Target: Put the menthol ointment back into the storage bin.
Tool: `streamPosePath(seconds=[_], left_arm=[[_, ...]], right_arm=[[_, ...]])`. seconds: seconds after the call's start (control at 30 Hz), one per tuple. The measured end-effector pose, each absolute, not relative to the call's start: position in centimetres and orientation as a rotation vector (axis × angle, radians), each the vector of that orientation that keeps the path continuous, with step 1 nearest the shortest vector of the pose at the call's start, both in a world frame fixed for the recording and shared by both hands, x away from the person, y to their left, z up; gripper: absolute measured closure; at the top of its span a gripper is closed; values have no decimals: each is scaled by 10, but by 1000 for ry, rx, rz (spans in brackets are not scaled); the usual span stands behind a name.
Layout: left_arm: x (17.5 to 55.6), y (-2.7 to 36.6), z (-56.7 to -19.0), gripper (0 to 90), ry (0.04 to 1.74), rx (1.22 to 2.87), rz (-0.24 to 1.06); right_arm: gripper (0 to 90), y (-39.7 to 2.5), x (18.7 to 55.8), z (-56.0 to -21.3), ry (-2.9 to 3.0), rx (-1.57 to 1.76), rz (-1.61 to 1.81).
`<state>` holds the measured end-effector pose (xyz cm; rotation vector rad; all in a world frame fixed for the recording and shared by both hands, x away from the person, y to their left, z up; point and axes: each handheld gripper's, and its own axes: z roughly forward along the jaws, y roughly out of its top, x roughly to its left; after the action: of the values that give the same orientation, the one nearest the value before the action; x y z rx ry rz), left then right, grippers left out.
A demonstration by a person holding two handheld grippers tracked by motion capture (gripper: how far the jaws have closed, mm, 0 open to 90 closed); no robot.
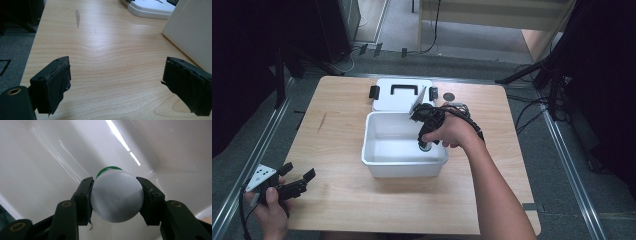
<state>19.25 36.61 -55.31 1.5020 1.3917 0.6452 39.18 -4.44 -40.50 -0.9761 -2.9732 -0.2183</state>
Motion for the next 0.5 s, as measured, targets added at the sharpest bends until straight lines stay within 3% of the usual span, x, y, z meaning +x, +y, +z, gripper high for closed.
streamPosePath(seconds=[0.5], left_arm=[[193,367,-553,86,1393,1503,640]], right_arm=[[516,-34,393,-434,-2973,-947,-169]])
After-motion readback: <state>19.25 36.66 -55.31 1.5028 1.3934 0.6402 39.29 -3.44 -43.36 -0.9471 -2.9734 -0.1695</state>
